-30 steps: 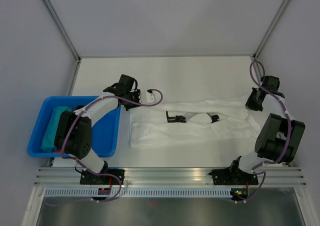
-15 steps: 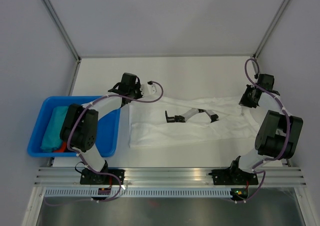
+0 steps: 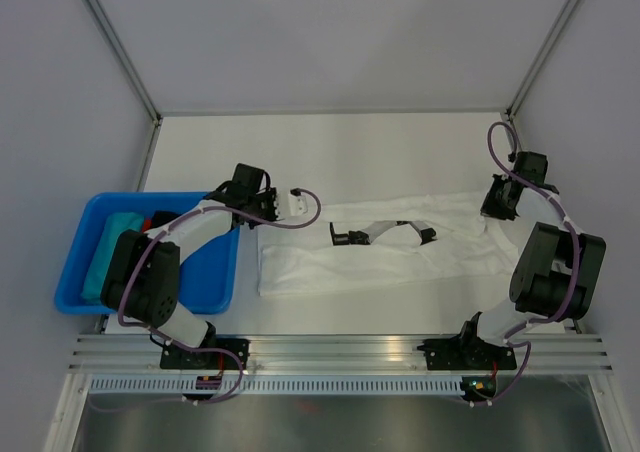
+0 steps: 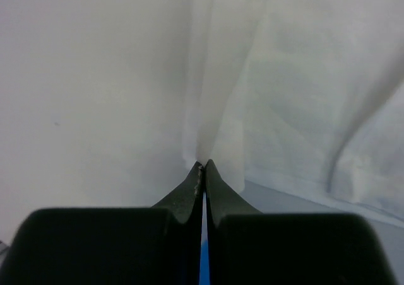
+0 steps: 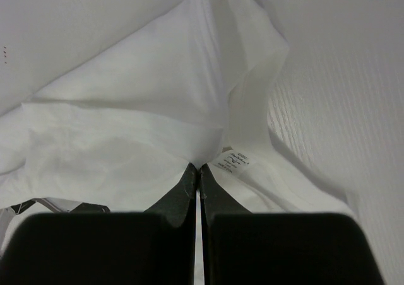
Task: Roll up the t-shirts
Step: Fold the tshirt
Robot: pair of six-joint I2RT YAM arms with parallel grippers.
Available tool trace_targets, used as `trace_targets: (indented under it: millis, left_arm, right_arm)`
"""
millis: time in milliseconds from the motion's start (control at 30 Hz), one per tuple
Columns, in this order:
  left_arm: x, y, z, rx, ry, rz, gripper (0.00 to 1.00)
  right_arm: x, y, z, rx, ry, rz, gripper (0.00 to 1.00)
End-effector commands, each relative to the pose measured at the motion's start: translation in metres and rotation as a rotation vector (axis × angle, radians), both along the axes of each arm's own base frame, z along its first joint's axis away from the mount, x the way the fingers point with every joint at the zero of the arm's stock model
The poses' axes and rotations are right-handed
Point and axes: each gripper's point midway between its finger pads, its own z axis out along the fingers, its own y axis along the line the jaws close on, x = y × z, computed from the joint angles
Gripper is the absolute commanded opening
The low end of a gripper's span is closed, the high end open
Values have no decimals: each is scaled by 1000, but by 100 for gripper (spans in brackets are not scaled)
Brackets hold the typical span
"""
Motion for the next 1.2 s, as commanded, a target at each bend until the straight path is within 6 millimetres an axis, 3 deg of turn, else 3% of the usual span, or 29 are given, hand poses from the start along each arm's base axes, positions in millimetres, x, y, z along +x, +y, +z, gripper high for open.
trace_targets:
  millis: [0, 200, 400, 500, 767, 800, 833, 867, 900, 933, 1000, 1033, 1167]
  left_arm:
    - [-41, 0, -25, 28, 125, -135, 2]
    - [-70, 3, -42, 67, 218, -197, 2]
    - [-55, 1, -29, 57, 186, -169, 2]
    - [-50, 4, -26, 76, 170, -175, 2]
    - [-65, 12, -40, 123, 202, -215, 2]
    - [-67, 13, -41, 131, 210, -222, 6]
    - [-69, 12, -42, 136, 216, -225, 13]
    - [-75, 15, -42, 145, 244, -227, 29]
    - [-79, 14, -39, 146, 261, -227, 34]
    - [-76, 10, -29, 135, 256, -230, 37]
    - [-86, 8, -20, 110, 317, -216, 43]
    - [-79, 0, -6, 81, 311, -219, 44]
    - [-86, -12, 16, 28, 385, -232, 43]
  right_arm:
    - [-2, -12, 9, -58, -18, -10, 0]
    - [2, -7, 21, -37, -74, 30, 0]
    - [4, -9, 33, -48, -82, 34, 0]
    - [-1, -9, 27, -47, -62, 30, 0]
    - [-16, -11, -2, -28, 51, 23, 1]
    - [-18, -10, -6, -24, 67, 23, 4]
    - [-18, -10, -8, -22, 73, 22, 17]
    - [-20, -9, -9, -15, 84, 18, 28]
    - [-20, -5, -8, 8, 81, 21, 38]
    - [-16, -3, -2, 23, 65, 25, 57]
    - [-11, 3, 14, 41, 27, 34, 58]
    - [-5, 3, 27, 28, -1, 34, 58]
    - [5, 7, 69, -80, -53, 45, 57]
